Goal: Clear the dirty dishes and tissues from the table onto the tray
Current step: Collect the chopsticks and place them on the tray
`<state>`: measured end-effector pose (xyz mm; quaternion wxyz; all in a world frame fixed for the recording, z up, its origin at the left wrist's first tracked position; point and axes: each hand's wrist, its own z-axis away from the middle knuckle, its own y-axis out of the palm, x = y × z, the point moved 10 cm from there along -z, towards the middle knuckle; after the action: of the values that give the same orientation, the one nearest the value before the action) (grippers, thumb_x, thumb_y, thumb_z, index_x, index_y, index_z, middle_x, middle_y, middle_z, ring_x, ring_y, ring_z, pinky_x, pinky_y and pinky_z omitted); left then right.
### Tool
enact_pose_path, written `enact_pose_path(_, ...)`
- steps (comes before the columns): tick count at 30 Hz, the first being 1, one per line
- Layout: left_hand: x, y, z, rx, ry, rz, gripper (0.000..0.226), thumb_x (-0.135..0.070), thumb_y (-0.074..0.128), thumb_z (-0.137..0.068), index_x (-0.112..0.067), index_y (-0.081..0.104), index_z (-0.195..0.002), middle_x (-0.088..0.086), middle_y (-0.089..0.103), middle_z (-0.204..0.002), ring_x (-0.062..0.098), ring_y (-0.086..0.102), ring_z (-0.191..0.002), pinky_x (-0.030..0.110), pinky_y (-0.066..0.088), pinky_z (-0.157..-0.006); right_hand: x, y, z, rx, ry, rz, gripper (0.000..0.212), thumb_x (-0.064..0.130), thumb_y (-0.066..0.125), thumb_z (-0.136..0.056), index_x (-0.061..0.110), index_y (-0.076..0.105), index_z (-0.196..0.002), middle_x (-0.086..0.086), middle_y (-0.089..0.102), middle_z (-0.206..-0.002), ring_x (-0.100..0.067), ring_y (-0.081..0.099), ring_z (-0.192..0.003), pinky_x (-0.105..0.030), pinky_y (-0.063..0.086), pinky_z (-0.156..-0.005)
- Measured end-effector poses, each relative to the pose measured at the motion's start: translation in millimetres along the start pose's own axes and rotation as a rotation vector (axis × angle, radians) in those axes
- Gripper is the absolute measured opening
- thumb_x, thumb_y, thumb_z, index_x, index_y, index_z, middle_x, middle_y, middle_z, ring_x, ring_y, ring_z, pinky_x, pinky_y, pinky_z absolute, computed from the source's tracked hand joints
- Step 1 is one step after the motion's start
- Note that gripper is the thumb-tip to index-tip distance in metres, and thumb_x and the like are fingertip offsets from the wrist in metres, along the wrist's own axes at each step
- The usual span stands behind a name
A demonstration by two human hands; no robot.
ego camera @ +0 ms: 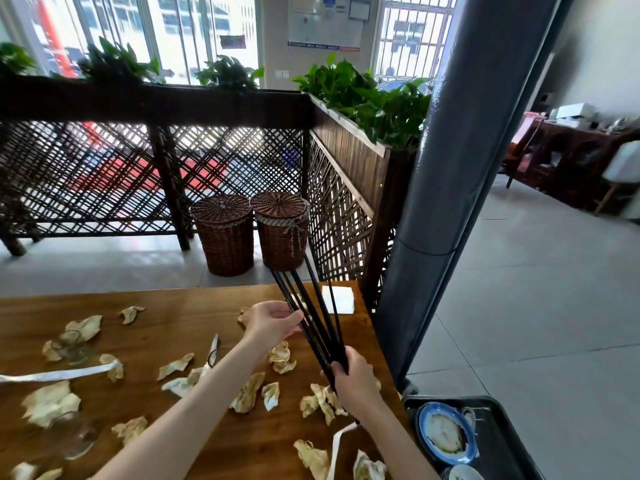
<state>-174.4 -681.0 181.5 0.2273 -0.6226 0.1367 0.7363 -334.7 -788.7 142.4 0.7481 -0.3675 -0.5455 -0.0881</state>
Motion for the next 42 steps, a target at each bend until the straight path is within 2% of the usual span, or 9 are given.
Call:
enact_pose_path(8,-6,13,4,0.028,0.042,0.059,0.010,-0.009,0.076,-0.077,-0.013,0.067,-0.079,-0.002,0.072,-0.068,0.013,0.071,-0.066,0.023,0.055,-0.059,10,-9,8,-0.009,0.004,-0.005,0.018,0.016,0.042,-0.099,0.026,0.048,-0.111,0.004,0.061,-0.108,-0.019,0.062,-0.100,-0.033,0.054,-0.085)
enact_pose_path(14,-10,21,8,0.093,0.077,0.051,0.012,-0.011,0.076,-0.077,-0.012,0.068,-0.086,0.002,0.073,-0.077,0.016,0.071,-0.074,0.025,0.056,-0.064,19,-11,24,-0.028,-0.007,0.040,0.019,0.016,0.042,-0.099,0.026,0.047,-0.115,0.004,0.060,-0.109,-0.013,0.058,-0.094,-0.028,0.050,-0.083)
enact_pose_path(18,-4,25,15,0.140,0.066,0.030,0.014,-0.011,0.075,-0.078,-0.006,0.071,-0.091,0.009,0.073,-0.084,0.022,0.071,-0.079,0.035,0.057,-0.075,21,-11,44,-0.053,0.013,0.090,0.024,0.017,0.042,-0.099,0.023,0.049,-0.121,0.010,0.056,-0.110,-0.011,0.055,-0.107,-0.019,0.046,-0.083)
enact_pose_path(22,-2,36,27,0.191,0.072,-0.028,0.008,-0.012,0.074,-0.080,-0.011,0.073,-0.088,0.002,0.074,-0.078,0.017,0.071,-0.073,0.028,0.056,-0.065,14,-16,63,-0.084,0.062,0.107,0.033,0.018,0.043,-0.099,0.021,0.045,-0.132,0.005,0.055,-0.125,-0.015,0.051,-0.119,-0.021,0.041,-0.091)
enact_pose_path(25,1,52,35,0.235,0.098,-0.064,0.007,-0.014,0.075,-0.079,-0.014,0.073,-0.085,-0.001,0.073,-0.073,0.016,0.071,-0.070,0.026,0.055,-0.062,1,-24,77,-0.130,0.094,0.102,0.031,0.016,0.045,-0.098,0.021,0.048,-0.128,0.001,0.060,-0.118,-0.015,0.057,-0.104,-0.027,0.046,-0.088)
enact_pose_path(34,24,143,74,0.391,0.118,-0.124,0.022,-0.021,0.075,-0.079,-0.006,0.072,-0.095,0.005,0.072,-0.084,0.021,0.070,-0.076,0.030,0.057,-0.068,-59,-79,119,-0.231,0.210,0.081,0.029,0.011,0.044,-0.096,0.019,0.051,-0.122,0.003,0.058,-0.099,-0.016,0.056,-0.086,-0.024,0.043,-0.070)
enact_pose_path(36,22,170,82,0.396,0.151,-0.144,0.008,-0.023,0.075,-0.079,-0.017,0.072,-0.082,-0.003,0.071,-0.074,0.017,0.069,-0.070,0.021,0.051,-0.055,-72,-102,124,-0.264,0.216,0.073,0.026,0.008,0.043,-0.095,0.019,0.054,-0.115,0.001,0.061,-0.096,-0.018,0.057,-0.085,-0.028,0.044,-0.073)
enact_pose_path(38,21,201,91,0.409,0.185,-0.163,0.014,-0.023,0.075,-0.079,-0.025,0.067,-0.067,-0.007,0.069,-0.063,0.015,0.066,-0.061,0.024,0.050,-0.051,-88,-128,128,-0.278,0.229,0.097,0.022,0.006,0.042,-0.093,0.021,0.054,-0.104,0.004,0.060,-0.089,-0.019,0.058,-0.084,-0.030,0.043,-0.073)
enact_pose_path(42,32,268,102,0.446,0.135,-0.156,0.007,-0.018,0.075,-0.080,-0.014,0.071,-0.075,0.005,0.072,-0.074,0.017,0.069,-0.068,0.034,0.056,-0.067,-130,-179,128,-0.275,0.293,0.086,0.023,0.005,0.043,-0.092,0.023,0.053,-0.103,0.001,0.061,-0.089,-0.019,0.059,-0.080,-0.031,0.045,-0.071)
